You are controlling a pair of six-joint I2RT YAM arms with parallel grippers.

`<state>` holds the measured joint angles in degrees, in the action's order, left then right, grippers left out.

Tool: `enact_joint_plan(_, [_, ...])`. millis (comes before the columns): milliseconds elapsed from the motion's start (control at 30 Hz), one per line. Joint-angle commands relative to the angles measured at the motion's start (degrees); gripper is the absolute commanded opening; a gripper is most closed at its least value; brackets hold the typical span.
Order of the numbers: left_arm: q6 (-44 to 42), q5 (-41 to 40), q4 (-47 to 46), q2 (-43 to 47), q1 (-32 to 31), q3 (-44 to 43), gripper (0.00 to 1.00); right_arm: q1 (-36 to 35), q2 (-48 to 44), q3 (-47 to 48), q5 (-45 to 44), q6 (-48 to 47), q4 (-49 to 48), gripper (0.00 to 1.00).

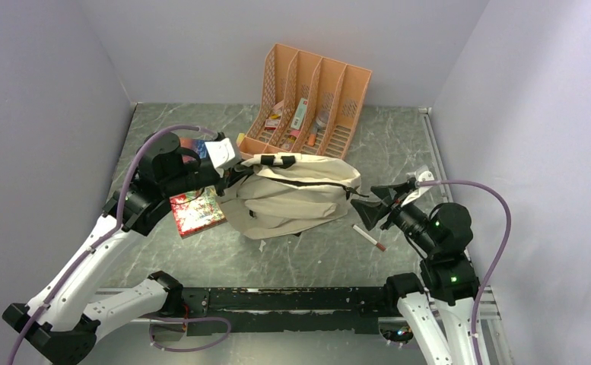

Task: Pack the student bag
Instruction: Unzip the student bag at the center of the board.

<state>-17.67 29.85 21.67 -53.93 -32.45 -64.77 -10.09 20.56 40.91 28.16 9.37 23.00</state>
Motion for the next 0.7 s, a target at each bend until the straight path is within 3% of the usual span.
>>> enact_joint_plan(0, [-1.4,3.7,-7.1,-0.1,0.5,-3.7,0.05,0.1,0.7,1.8,5.0,-8.5,-0.7,0.71])
enact_joint_plan(200, [-3.4,7.5,-5.1,-1.3,0.5,-5.2,0.05,-1.2,1.3,0.9,8.9,-16.2,-3.6,0.76])
enact_joint_plan(467, [-5.3,11.1,-2.9,-1.9,0.5,-6.7,0.05,-4.7,4.4,2.7,4.5,-28.8,-0.6,0.80])
enact_joint_plan(667, [-6.1,13.6,-2.4,-2.5,0.5,-7.1,0.05,-6.6,8.4,5.6,17.3,-29.8,1.2,0.75])
